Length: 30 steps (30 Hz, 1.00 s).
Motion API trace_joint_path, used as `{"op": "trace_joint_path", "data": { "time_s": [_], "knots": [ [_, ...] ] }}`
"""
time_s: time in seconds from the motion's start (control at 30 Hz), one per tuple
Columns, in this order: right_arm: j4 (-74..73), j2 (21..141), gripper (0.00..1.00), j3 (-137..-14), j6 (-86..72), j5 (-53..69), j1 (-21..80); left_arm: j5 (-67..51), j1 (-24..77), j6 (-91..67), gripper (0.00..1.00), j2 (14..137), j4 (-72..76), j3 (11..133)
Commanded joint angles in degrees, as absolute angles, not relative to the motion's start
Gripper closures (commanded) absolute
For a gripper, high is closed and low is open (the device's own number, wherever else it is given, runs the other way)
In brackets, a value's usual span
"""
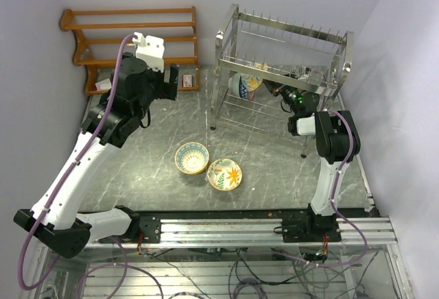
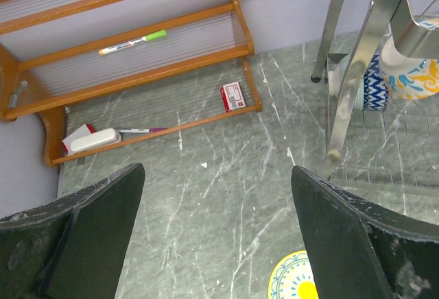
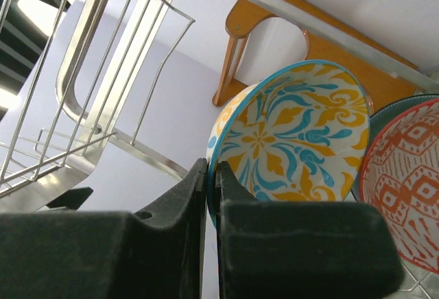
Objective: Load the bowls into the dish rack
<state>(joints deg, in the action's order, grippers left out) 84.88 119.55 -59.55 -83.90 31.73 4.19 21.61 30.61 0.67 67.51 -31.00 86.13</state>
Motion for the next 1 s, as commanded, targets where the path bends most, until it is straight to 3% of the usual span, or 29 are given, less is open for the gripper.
{"op": "trace_joint_path", "data": {
  "time_s": [0.0, 0.57, 0.97],
  "knots": [
    [93.37, 121.75, 1.0, -61.14, -85.98, 28.0, 2.56, 20.76, 31.18, 0.68, 0.01, 66.84, -28.83, 85.3],
    [91.33, 122.21, 1.0, -66.3, -84.61, 24.2, 1.8, 21.22, 31.82, 1.23, 0.01, 66.71, -28.5, 84.22],
    [90.13, 120.35, 1.0, -61.04, -82.37, 23.06, 1.19, 21.14, 31.97, 1.25, 0.01, 66.87, -28.26, 83.93]
  ]
}}
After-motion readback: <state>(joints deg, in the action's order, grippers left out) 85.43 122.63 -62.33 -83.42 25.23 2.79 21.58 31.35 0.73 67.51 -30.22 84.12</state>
